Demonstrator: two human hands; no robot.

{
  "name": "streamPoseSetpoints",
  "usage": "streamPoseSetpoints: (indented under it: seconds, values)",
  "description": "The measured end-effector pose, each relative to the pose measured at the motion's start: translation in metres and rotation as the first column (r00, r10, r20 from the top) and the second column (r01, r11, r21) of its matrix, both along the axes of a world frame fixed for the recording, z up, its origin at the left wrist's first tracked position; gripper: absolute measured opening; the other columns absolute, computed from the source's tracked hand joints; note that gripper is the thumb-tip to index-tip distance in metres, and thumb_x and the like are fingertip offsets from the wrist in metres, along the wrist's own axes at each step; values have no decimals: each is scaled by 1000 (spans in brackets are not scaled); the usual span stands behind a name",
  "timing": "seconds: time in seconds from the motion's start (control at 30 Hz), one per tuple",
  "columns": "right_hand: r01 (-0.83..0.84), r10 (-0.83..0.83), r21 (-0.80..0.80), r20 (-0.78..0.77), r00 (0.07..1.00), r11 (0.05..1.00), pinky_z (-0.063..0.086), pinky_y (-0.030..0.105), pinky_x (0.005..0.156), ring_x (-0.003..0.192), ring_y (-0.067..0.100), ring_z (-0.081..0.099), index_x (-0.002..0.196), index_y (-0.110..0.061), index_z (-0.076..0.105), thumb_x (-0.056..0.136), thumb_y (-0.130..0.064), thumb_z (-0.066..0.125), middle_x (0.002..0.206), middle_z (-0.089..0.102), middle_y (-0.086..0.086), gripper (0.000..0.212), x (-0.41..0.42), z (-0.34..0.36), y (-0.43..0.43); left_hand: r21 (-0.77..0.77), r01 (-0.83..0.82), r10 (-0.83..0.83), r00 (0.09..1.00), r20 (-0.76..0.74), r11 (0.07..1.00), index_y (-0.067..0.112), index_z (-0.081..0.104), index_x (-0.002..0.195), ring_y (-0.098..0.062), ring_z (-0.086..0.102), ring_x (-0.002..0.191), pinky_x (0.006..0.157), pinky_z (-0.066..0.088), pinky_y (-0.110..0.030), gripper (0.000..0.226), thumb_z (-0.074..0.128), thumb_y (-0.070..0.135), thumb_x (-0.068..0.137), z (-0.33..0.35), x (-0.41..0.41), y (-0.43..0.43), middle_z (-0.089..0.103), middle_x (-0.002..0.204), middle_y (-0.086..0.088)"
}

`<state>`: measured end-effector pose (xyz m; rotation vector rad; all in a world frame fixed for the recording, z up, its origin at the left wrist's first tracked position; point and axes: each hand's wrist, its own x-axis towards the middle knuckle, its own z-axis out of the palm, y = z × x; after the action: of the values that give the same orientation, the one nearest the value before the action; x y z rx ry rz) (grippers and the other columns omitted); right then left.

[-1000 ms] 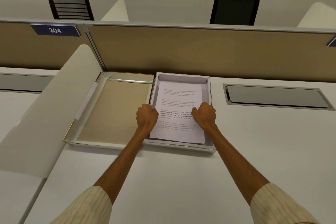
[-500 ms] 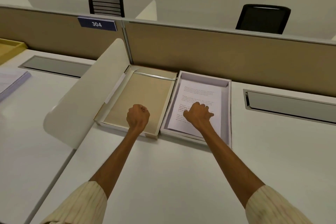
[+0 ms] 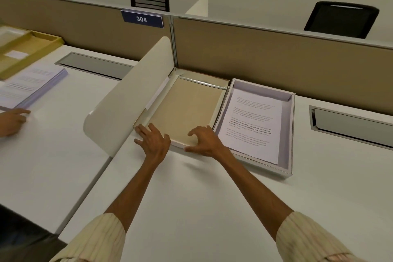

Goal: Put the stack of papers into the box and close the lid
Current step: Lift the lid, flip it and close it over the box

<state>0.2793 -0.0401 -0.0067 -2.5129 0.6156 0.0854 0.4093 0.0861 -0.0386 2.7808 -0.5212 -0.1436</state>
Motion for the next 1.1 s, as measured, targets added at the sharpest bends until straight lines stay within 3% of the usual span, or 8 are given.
streamPoseSetpoints:
  seconds: [0.2,0.3,0.47,0.57,0.73,0.83,0.97,1.1]
  values:
    - [27,-28,-19,-59,998,999,48,39,92,112,26,60,124,-14,62,79,-33,71,121,67,6,50,0,-12,21,-126,18,-36,990,-139,992,-13,10,144,-54,29,134,101,44,-54,74,49,19,90,-4,-4,-9,5,149,-45]
    - [62,-62,-27,-33,998,998,54,36,80,97,26,66,114,-15,70,83,-20,64,107,74,6,32,1,-16,24,-178,0,-38,976,-212,984,-17,2,145,-57,22,137,113,34,-51,73,44,13,92,1,-6,-12,3,148,-47]
    - [114,-114,-1,37,993,993,56,36,83,99,28,68,112,-11,72,88,-12,56,111,74,8,28,1,-18,24,-343,-123,37,968,-247,931,-16,-10,144,-58,25,136,112,36,-47,83,47,2,86,1,-11,-19,-8,146,-50]
    - [119,-119,17,62,991,993,54,36,85,102,29,67,112,-9,71,89,-10,56,114,73,9,28,1,-20,24,-514,-353,127,897,-424,782,-3,-14,148,-42,34,138,108,37,-40,96,56,-3,83,11,-14,-22,-5,157,-31]
    - [187,-202,113,132,970,976,50,34,93,109,28,66,113,-6,71,88,-7,57,117,72,11,29,-2,-29,27,-587,-721,196,677,-709,369,0,44,127,-33,64,106,88,54,-36,63,65,-12,68,22,-6,-20,59,125,-19]
    - [228,-266,196,200,943,954,50,28,94,107,25,68,112,-4,71,88,-6,57,116,72,12,28,-3,-27,30,-640,-670,180,730,-659,376,5,54,119,-33,66,104,89,57,-41,58,65,-11,64,21,-3,-24,65,119,-15]
    - [245,-332,327,246,911,913,52,21,89,99,21,70,113,-5,71,86,-7,60,112,73,11,29,-6,-21,28,-743,-530,157,843,-515,409,11,35,145,-18,57,104,91,50,-28,79,63,-11,74,37,-15,-33,56,113,7]
    - [186,-324,441,262,909,878,55,24,82,88,12,64,113,-7,71,88,-22,64,107,74,10,31,-8,-11,19,-854,-366,23,922,-386,370,14,21,152,-25,47,132,95,48,-28,95,73,-9,75,47,-31,-29,39,152,-10]
